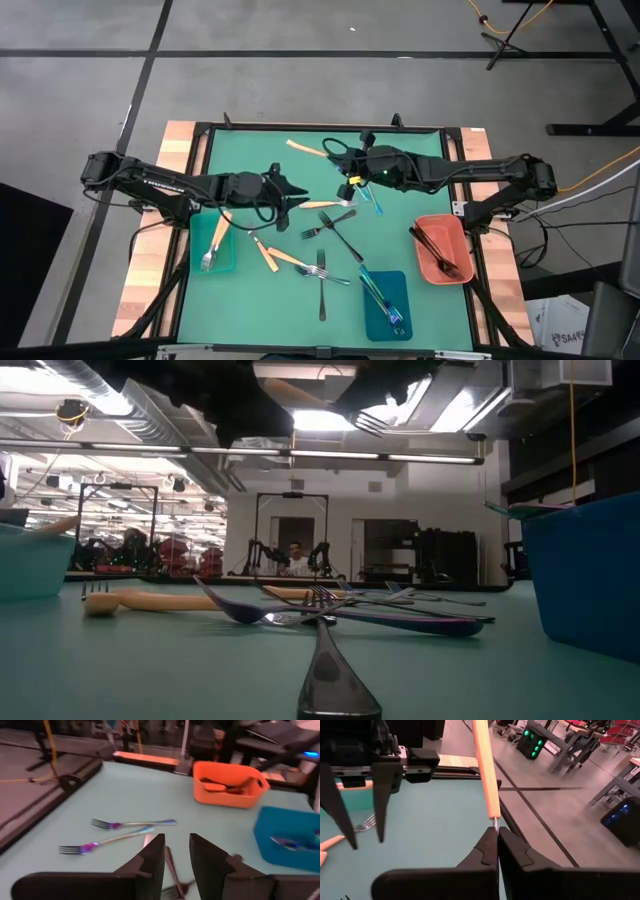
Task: Sort silverware by color (type)
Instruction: Put the yellow fork into the green bin
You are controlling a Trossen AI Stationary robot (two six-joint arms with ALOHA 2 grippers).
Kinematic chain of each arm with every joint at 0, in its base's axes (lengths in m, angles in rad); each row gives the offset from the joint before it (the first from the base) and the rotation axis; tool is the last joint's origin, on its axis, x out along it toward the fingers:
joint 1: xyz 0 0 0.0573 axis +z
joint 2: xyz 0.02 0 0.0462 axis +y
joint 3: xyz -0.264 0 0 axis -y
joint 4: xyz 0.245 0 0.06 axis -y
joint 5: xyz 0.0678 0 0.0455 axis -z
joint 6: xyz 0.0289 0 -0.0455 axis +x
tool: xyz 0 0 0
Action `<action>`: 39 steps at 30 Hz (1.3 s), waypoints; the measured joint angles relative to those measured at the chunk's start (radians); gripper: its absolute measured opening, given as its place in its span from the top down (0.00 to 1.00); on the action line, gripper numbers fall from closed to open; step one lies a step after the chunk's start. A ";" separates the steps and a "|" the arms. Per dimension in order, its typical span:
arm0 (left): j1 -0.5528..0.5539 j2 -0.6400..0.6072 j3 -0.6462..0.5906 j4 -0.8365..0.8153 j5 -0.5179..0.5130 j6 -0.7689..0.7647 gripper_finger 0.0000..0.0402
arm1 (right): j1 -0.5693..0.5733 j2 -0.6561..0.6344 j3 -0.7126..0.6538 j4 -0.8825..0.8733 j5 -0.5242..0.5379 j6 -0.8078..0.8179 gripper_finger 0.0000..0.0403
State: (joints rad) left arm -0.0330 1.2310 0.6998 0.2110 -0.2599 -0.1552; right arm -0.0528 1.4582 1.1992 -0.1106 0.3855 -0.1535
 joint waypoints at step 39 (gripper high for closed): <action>0.180 0.000 0.000 0.075 -0.037 0.009 0.62 | 0.000 0.000 0.000 0.004 -0.003 0.000 1.00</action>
State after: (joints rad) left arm 0.1467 1.2308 0.6998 0.2856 -0.2974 -0.1467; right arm -0.0528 1.4582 1.1992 -0.1066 0.3820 -0.1539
